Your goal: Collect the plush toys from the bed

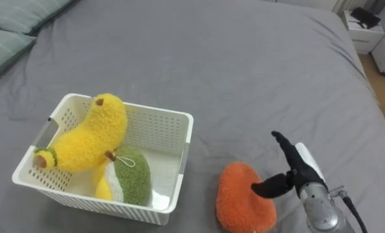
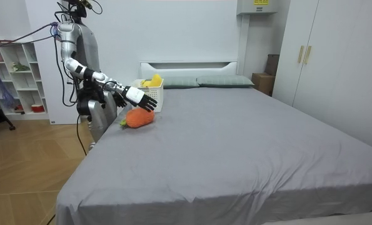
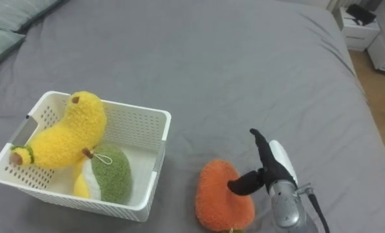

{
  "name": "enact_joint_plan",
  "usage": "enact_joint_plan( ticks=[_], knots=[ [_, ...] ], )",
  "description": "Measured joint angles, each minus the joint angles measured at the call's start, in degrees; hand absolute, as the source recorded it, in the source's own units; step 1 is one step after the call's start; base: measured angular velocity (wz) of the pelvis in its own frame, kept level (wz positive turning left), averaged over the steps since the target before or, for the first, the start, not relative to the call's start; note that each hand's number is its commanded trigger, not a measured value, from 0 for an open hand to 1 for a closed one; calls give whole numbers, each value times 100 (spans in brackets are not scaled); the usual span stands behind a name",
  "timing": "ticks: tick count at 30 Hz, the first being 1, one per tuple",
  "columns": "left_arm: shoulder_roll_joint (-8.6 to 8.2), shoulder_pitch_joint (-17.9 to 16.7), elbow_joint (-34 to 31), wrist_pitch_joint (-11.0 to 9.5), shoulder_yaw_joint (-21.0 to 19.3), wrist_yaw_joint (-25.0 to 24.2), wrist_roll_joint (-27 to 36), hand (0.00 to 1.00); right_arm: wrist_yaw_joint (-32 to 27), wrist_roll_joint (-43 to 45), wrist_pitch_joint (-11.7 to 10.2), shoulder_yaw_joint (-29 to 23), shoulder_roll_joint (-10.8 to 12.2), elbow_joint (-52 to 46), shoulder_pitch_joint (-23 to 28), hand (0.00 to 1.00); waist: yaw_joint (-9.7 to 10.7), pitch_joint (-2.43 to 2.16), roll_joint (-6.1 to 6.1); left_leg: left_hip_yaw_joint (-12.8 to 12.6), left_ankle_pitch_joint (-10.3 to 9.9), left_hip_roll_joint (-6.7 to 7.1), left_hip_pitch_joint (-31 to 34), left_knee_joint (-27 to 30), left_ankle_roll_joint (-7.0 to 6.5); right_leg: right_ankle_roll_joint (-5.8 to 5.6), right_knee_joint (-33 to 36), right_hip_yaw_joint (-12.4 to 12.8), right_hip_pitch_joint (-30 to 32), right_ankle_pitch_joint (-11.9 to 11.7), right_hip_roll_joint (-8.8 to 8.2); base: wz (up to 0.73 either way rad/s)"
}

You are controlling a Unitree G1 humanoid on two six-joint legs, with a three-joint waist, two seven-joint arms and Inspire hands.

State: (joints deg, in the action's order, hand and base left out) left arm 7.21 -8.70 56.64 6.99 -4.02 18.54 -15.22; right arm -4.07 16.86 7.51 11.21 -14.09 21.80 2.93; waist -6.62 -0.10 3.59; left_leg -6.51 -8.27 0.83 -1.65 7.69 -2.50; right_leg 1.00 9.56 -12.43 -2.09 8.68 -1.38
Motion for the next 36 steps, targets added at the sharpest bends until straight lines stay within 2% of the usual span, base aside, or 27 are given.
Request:
enact_joint_plan(
  ticks=[6,10,20,25,27,28,29,36],
  knots=[
    [3,-9,-6,1,122,109,1,0,13,191,-1,331,314,441,66,0,2,26,44,12,-1,4,14,-3,0,-1,-47,-28,-3,1,2,1],
    [0,-50,-171,4,236,118,4,0,23,222,-51,366,502,912,63,0,-3,16,56,54,-5,15,106,5,-5,1,-106,-83,24,0,-5,7],
    [-4,-102,-271,3,259,136,4,0,-83,255,-270,378,517,1238,42,0,6,27,25,105,-12,24,158,0,-11,-4,-116,-176,49,2,-12,2],
    [-3,-122,-275,-93,259,246,-3,0,-115,257,-327,382,516,1379,42,0,0,29,16,193,-11,41,162,16,-11,-7,-117,-203,4,5,-18,6],
    [-2,-121,-274,-114,259,264,4,0,-128,237,-397,381,516,1537,2,2,0,14,37,205,-11,47,188,33,-12,-9,-117,-203,7,6,-20,5],
    [-2,-121,-273,-119,260,264,6,0,-139,206,-425,381,512,1638,-31,31,-2,17,31,211,-13,49,202,56,-14,-9,-118,-208,6,6,-23,4],
    [-2,-121,-273,-123,261,264,6,0,-146,203,-438,379,509,1678,-44,100,-3,18,29,213,-14,50,207,61,-16,-9,-117,-208,6,6,-24,3],
    [-4,-122,-245,-230,324,253,217,0,-379,34,-561,327,507,2439,-416,100,-3,24,17,341,-26,99,209,97,-40,-23,-166,-266,-74,13,-44,8]
  ],
)
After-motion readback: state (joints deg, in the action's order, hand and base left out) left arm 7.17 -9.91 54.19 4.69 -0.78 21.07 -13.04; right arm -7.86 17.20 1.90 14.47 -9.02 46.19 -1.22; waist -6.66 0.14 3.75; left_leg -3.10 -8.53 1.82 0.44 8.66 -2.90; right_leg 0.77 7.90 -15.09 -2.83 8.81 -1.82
